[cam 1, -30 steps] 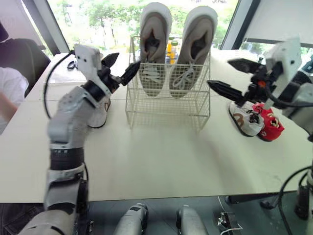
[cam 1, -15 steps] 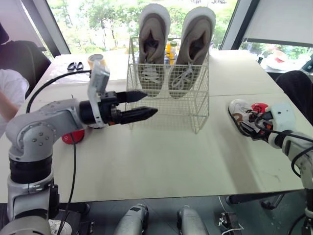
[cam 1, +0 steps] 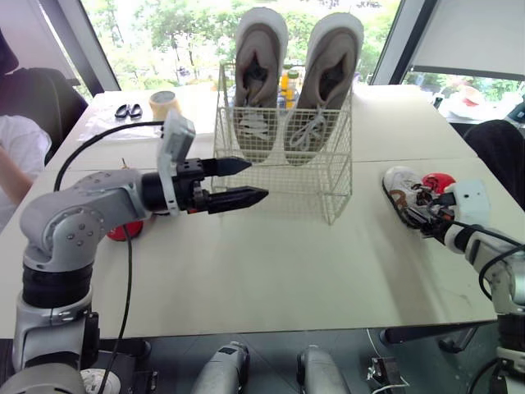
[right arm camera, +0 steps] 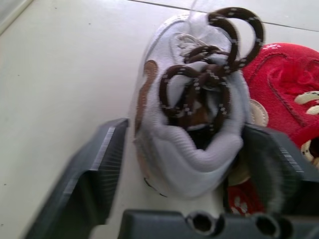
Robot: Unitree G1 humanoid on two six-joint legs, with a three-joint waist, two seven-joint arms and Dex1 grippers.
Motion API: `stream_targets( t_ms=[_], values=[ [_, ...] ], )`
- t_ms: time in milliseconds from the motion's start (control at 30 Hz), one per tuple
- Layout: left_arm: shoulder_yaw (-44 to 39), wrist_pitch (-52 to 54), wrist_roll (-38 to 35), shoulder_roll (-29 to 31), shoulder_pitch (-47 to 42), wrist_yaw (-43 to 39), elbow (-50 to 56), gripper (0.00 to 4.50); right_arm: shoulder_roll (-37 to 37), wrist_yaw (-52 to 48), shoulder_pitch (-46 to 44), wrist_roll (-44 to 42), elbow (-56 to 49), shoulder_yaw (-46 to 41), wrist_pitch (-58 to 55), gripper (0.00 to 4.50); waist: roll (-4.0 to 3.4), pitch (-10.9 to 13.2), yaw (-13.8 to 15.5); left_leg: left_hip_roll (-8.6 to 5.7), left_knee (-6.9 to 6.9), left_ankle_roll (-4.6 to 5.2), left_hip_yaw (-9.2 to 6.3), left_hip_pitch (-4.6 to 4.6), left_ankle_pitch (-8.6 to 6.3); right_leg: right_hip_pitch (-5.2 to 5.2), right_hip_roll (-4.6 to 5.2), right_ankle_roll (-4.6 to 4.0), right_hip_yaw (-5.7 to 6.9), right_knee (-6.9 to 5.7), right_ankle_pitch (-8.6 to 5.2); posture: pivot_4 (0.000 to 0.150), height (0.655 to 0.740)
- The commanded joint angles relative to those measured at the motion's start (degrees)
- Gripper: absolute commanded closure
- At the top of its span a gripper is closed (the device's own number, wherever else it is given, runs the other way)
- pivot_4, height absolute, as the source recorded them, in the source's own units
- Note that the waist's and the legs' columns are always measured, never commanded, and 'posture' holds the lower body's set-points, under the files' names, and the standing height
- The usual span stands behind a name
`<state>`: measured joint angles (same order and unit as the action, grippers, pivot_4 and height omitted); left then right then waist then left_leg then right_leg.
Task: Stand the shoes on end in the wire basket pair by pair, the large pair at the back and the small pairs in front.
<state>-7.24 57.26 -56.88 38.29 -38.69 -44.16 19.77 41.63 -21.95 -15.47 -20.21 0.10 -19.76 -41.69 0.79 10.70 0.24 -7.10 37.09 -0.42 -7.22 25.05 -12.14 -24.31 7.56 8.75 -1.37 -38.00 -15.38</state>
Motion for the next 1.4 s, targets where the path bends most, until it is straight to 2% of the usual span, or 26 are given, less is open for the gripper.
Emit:
stream_targets(
  t_ms=[33,100,133,167,267,533,667,800,933,1133,1300,1400],
  values=[
    [0.6,-1.4,1.4,0.8,-1.0,-0.8,0.0,0.00,-0.2,-0.9,-0.9,0.1,-0.8,0.1,0.4,2.87,0.00,0.0,0.0,0.00,-0.02,0.00,0.00,-0.01,0.00,0.00,0.00,0.00,0.00,0.00,0.00,0.150,0.7400],
    [-0.1,-0.6,0.9,0.4,-2.1,-0.2,-1.5,0.00,0.4,-1.4,-1.2,0.0,-2.5,0.3,0.1,3.90,0.00,0.0,0.0,0.01,-0.03,0.00,0.00,-0.02,0.00,0.00,0.00,0.00,0.00,0.00,0.00,0.150,0.7400],
    [-0.4,-0.3,0.6,0.2,-2.7,0.2,-2.3,0.00,0.8,-1.8,-1.3,-0.1,-3.7,0.3,0.3,4.30,0.00,0.0,0.0,0.01,-0.03,0.00,0.00,-0.02,0.00,0.00,0.00,0.00,0.00,0.00,0.00,0.150,0.7400],
    [-1.0,0.1,0.2,0.0,-3.5,0.5,-3.5,0.00,1.4,-2.2,-1.6,0.1,-5.3,0.3,1.2,4.49,0.00,0.0,0.0,0.00,-0.03,0.00,0.00,-0.02,0.00,0.00,0.00,0.00,0.00,0.00,0.00,0.150,0.7400],
    [-2.4,1.0,-0.5,-0.2,-5.9,1.6,-7.5,0.00,2.9,-3.7,-3.7,0.5,-10.1,-0.6,5.6,4.49,-0.07,0.0,0.0,0.00,-0.04,0.01,0.00,-0.02,-0.01,-0.02,0.00,0.00,0.00,0.00,0.00,0.150,0.7400],
    [-4.5,3.5,-1.2,0.7,-13.4,-1.2,-20.8,0.00,5.3,-5.6,-18.7,-4.7,-21.7,-4.3,11.6,4.49,-0.10,0.1,-0.7,0.00,-0.09,-0.01,-0.05,0.00,0.00,-0.03,0.00,0.01,0.06,0.05,-0.01,0.150,0.7400],
    [-5.2,4.4,-1.1,1.6,-18.7,-4.4,-28.3,0.00,8.3,-11.7,-23.2,-6.2,-26.7,-0.6,15.0,4.49,-0.10,0.1,-0.9,-0.01,-0.06,0.00,-0.04,0.02,-0.01,-0.02,0.01,0.01,0.06,0.10,-0.01,0.150,0.7400],
    [-4.1,5.3,-0.5,2.2,-21.4,-8.0,-31.1,0.00,10.2,-17.0,-23.4,-3.7,-30.1,6.3,19.5,4.49,-0.10,0.1,-1.2,0.01,-0.07,0.01,-0.04,0.02,-0.01,-0.03,-0.01,0.01,0.07,0.10,-0.01,0.150,0.7400],
    [-2.9,5.6,0.6,2.4,-22.5,-10.7,-31.5,0.00,11.1,-22.3,-21.2,2.4,-29.6,12.6,28.2,4.49,-0.10,0.1,-1.1,0.00,-0.06,0.00,-0.03,0.02,0.00,-0.04,0.00,0.01,0.07,0.09,-0.01,0.150,0.7400],
    [-2.5,6.7,1.4,1.4,-23.1,-11.9,-30.9,0.00,9.9,-26.4,-22.0,7.6,-27.0,17.2,38.5,4.49,-0.10,0.1,-1.1,-0.01,-0.05,-0.01,-0.03,0.02,0.00,-0.06,0.00,0.01,0.07,0.07,-0.01,0.150,0.7400],
    [-1.1,7.3,2.4,1.0,-22.3,-13.1,-29.9,0.00,8.5,-28.3,-23.6,8.7,-25.8,19.3,41.8,4.49,-0.10,0.1,-1.1,-0.01,-0.05,-0.02,-0.03,0.02,0.00,-0.06,0.00,0.01,0.06,0.07,-0.01,0.150,0.7400],
    [0.9,7.3,3.0,1.5,-20.7,-15.0,-28.2,0.81,7.8,-28.7,-24.8,9.2,-25.0,19.8,42.6,4.50,-0.10,0.1,-1.1,-0.01,-0.05,-0.02,-0.03,0.02,0.00,-0.06,0.00,0.01,0.06,0.07,-0.01,0.150,0.7400]
  ],
)
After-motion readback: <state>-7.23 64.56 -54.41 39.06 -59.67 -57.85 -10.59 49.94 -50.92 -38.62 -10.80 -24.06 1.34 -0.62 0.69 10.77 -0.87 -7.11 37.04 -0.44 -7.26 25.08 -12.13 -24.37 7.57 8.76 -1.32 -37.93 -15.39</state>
